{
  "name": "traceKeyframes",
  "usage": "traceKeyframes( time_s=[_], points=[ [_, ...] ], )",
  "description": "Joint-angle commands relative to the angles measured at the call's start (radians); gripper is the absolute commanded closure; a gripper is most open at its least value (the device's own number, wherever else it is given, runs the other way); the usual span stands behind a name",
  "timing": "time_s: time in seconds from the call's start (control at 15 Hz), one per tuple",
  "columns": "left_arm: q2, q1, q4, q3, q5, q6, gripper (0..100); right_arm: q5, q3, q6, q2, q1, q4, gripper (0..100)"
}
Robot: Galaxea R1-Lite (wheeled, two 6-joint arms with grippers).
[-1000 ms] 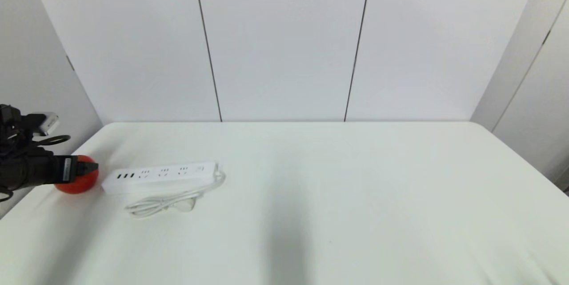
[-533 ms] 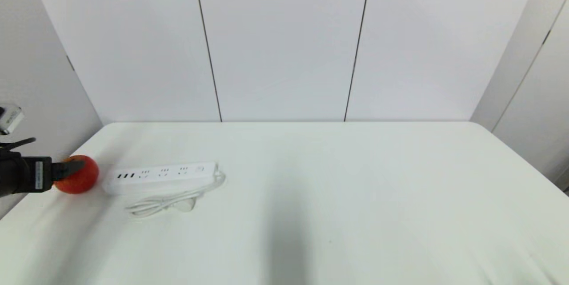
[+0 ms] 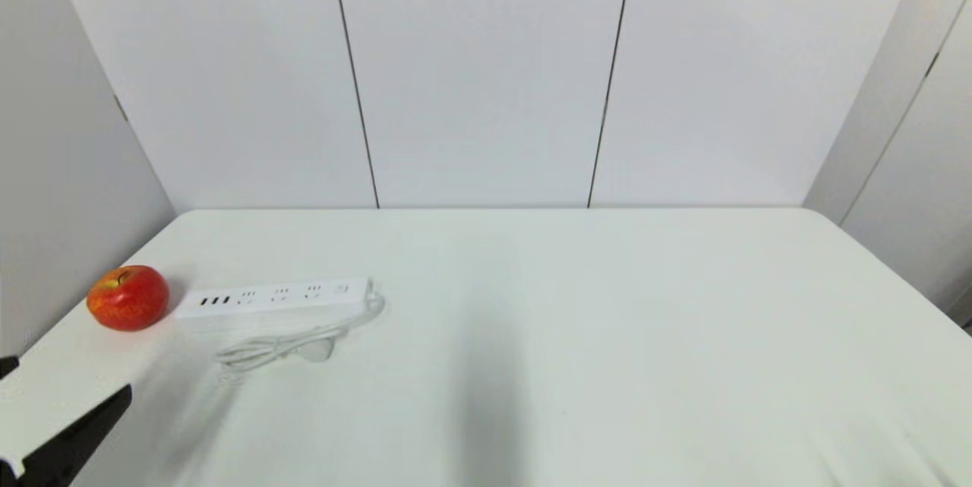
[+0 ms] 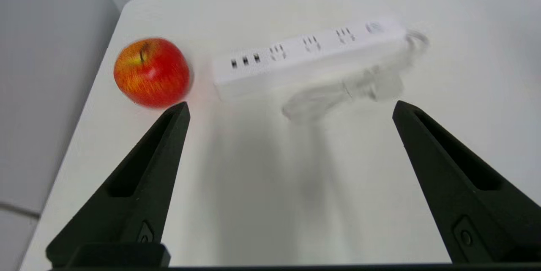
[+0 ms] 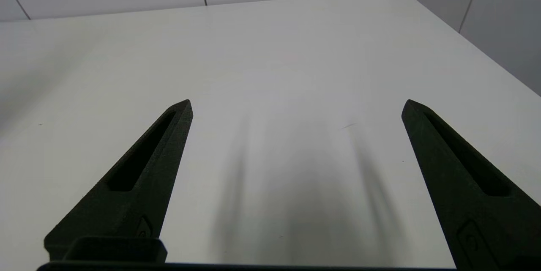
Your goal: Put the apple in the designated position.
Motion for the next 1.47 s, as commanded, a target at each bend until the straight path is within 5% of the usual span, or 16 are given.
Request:
traceKeyframes(
  time_s=[0.07,0.13,0.53,1.47],
  points=[
    [-0.534,-0.044,0.138,0.255,0.046,0.011,0,0.0,0.012,0.0,0.001,0.0,-0.001,0],
    [-0.628,-0.063,0.215,0.254,0.095,0.006,0,0.0,0.011,0.0,0.001,0.0,-0.001,0],
    [-0.666,-0.066,0.19,0.263,0.14,-0.198,0,0.0,0.012,0.0,0.001,0.0,-0.001,0],
    [-0.666,-0.066,0.19,0.263,0.14,-0.198,0,0.004,0.012,-0.01,0.001,0.0,-0.001,0]
  ],
)
